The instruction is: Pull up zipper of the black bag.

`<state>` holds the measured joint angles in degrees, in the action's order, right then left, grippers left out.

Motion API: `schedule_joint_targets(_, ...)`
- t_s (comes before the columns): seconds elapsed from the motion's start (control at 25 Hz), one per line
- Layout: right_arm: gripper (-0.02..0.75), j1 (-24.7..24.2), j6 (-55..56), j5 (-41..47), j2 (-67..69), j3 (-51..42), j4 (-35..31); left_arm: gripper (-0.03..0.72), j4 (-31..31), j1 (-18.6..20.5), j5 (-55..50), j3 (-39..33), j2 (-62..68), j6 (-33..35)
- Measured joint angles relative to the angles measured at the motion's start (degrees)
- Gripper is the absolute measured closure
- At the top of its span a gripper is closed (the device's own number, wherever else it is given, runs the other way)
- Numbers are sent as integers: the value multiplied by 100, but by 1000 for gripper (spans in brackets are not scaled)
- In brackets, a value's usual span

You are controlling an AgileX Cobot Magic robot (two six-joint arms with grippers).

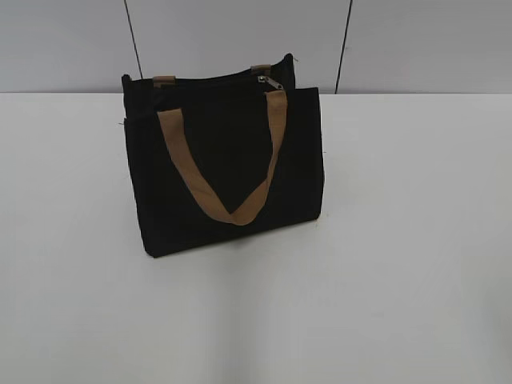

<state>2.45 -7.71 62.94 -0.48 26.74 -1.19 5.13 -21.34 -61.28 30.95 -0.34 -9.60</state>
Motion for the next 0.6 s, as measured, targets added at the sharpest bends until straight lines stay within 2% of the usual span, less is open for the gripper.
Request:
schedule_joint_targets(0.2, 248, -330, 0, -5, 0, -7, 0, 395, 0, 839, 5, 0, 0, 0)
schedule_joint_targets(0.4, 248, -506, 0, -7, 0, -7, 0, 399, 0, 1615, 9, 0, 0, 0)
schedule_joint_targets(0.52, 248, -506, 0, -7, 0, -7, 0, 400, 0, 1965, 9, 0, 0, 0)
schedule_joint_targets(0.6, 248, -507, 0, -7, 0, -7, 0, 400, 0, 2051, 9, 0, 0, 0)
